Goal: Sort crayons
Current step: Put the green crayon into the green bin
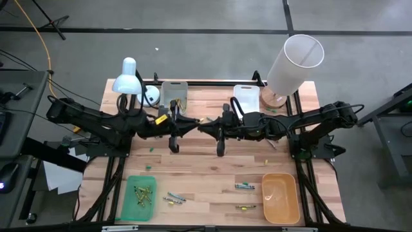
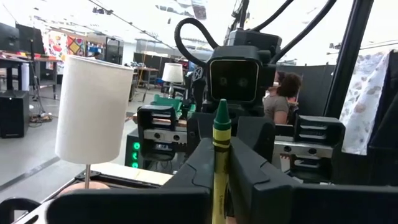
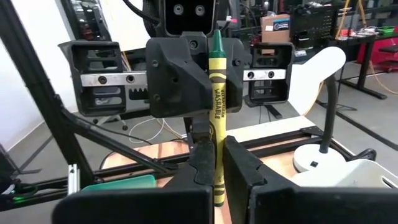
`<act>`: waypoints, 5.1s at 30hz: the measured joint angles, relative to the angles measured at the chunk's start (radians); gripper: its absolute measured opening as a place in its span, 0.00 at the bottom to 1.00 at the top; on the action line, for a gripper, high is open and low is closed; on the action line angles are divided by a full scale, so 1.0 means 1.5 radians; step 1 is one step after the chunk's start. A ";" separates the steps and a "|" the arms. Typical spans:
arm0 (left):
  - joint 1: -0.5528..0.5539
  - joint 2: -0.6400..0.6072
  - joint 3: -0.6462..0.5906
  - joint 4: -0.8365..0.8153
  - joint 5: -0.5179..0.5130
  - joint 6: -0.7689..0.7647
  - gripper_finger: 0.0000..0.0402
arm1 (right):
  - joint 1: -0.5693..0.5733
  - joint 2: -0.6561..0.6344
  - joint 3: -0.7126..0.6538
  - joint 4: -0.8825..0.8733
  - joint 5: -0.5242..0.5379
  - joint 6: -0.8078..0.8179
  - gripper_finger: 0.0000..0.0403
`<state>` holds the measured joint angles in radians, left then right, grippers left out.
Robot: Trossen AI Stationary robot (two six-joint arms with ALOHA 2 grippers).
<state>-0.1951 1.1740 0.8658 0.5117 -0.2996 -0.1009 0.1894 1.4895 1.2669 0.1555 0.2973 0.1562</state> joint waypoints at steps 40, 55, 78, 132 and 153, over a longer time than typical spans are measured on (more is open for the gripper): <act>-0.546 0.127 0.157 -0.995 0.116 -0.381 0.00 | -0.023 -0.062 0.001 -0.384 0.119 0.106 0.58; -0.543 0.293 0.126 -0.876 0.219 -0.039 0.00 | -0.044 -0.044 0.000 -0.384 0.099 0.123 0.58; -0.538 0.310 0.088 -0.821 0.299 -0.066 0.15 | -0.044 -0.045 0.000 -0.385 0.099 0.136 0.58; -0.053 -0.014 -0.133 0.058 0.010 -0.079 0.31 | -0.016 -0.077 0.000 -0.363 -0.074 0.089 0.58; -0.053 -0.014 -0.133 0.030 -0.057 -0.047 0.31 | 0.280 0.012 0.024 -0.598 -0.224 0.420 0.58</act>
<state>-0.2741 1.1530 0.6663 0.5571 -0.3853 -0.1711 0.6087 1.5076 1.3034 -0.7409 -0.0383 0.7859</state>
